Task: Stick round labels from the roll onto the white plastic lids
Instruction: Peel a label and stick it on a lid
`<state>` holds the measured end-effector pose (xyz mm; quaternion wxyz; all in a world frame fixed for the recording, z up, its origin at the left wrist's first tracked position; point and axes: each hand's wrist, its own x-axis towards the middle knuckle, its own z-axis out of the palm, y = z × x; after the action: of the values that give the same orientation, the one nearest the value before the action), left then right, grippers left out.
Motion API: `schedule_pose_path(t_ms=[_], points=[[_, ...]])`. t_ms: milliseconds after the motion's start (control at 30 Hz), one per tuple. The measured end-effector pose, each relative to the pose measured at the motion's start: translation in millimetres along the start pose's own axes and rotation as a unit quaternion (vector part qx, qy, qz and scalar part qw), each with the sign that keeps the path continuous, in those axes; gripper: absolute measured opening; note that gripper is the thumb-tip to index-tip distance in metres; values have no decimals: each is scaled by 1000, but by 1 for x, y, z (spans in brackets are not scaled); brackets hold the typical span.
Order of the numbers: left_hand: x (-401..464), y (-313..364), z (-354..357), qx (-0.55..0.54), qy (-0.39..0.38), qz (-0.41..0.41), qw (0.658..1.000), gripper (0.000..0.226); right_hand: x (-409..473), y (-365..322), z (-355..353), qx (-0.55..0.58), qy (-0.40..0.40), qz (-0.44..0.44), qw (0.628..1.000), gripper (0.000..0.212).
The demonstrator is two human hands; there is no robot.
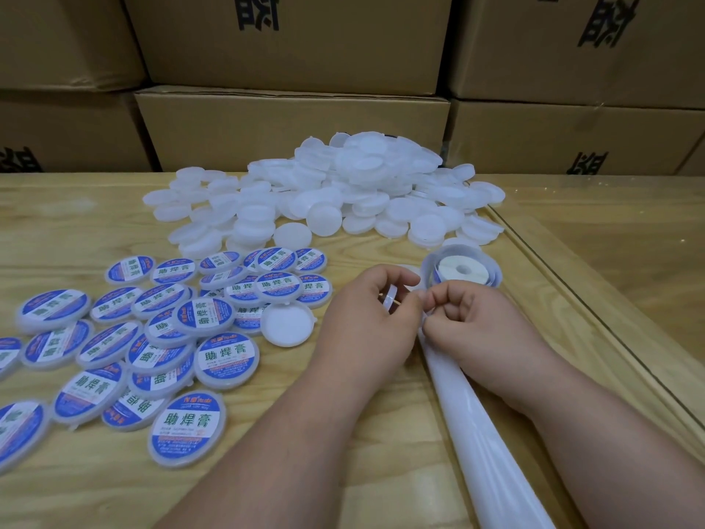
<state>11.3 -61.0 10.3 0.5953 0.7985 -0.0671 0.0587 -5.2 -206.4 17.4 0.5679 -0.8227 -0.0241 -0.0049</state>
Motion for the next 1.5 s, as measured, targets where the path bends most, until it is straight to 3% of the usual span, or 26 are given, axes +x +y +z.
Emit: schedule_pose_path(t_ms=[100, 633, 933, 1133, 1333, 1500], points=[[0, 0, 0, 9, -2, 1, 1000, 12, 0, -1, 0, 6, 10, 3, 1000, 18], [0, 0, 1, 34, 24, -3, 999, 17, 1, -2, 1, 15, 26, -8, 1000, 34], [0, 1, 1, 35, 32, -21, 999, 20, -3, -2, 5, 37, 44, -67, 996, 40], [4, 1, -3, -47, 92, -45, 994, 24, -5, -6, 6, 61, 82, -86, 991, 19], [9, -1, -8, -174, 191, -79, 963, 22, -5, -4, 6, 32, 68, -96, 993, 9], [9, 2, -10, -229, 174, -94, 953, 25, -2, 2, 10, 63, 85, -113, 988, 11]])
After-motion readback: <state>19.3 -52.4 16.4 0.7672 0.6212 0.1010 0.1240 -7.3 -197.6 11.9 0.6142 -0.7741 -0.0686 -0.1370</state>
